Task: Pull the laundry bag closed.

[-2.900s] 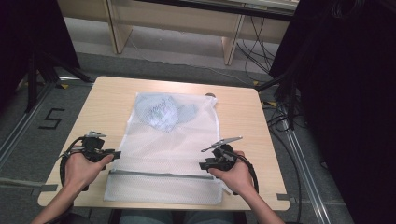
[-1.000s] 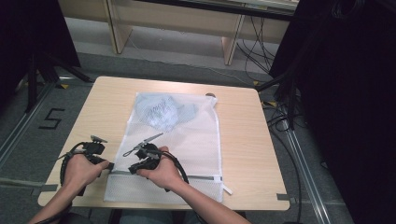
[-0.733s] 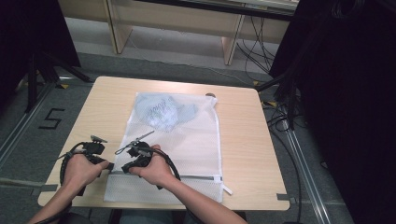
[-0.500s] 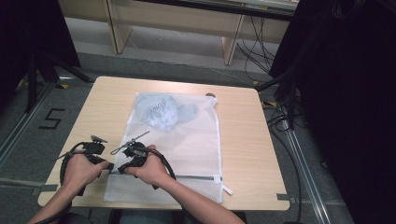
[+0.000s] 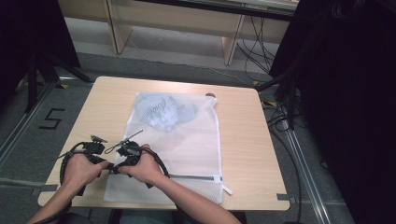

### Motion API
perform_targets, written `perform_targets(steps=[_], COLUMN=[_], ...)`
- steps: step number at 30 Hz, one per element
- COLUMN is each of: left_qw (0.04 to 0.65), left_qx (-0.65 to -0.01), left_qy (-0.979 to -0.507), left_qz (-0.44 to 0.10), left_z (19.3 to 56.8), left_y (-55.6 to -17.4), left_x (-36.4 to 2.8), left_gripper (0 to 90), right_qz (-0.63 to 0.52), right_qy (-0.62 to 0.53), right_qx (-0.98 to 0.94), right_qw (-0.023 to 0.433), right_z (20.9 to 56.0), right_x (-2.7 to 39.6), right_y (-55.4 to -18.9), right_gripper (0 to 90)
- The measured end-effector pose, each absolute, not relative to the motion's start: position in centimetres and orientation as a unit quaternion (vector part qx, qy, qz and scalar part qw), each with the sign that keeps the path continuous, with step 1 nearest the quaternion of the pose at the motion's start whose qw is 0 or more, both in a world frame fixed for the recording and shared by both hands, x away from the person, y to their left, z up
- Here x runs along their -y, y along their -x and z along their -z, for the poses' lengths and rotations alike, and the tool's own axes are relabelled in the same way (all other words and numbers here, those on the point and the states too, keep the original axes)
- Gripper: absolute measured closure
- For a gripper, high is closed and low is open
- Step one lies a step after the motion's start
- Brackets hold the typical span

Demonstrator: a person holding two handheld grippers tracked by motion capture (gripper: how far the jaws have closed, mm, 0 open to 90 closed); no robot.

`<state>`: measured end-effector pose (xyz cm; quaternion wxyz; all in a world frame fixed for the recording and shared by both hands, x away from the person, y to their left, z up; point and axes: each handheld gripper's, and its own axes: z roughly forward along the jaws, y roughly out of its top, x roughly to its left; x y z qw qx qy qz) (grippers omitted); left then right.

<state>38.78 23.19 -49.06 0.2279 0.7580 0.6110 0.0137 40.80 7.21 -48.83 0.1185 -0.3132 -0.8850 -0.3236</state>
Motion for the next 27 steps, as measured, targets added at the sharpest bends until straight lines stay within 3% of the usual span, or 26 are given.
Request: perform_targets(steps=[11,27], left_qw=[0.229,0.229], left_qx=[-0.613,-0.613], left_qy=[-0.756,-0.756], left_qz=[-0.012,-0.011], left_z=[49.05,49.06], left_y=[-38.80,-38.82], left_x=[-23.16,-23.19], left_gripper=[89.7,89.8], right_qz=[0.310,0.307], right_qy=[0.306,0.303], right_qx=[0.894,0.896], right_qw=[0.105,0.105], right_z=[49.17,49.02], right_x=[-7.46,-8.10], right_y=[-40.93,-40.58], right_gripper=[84.4,84.2])
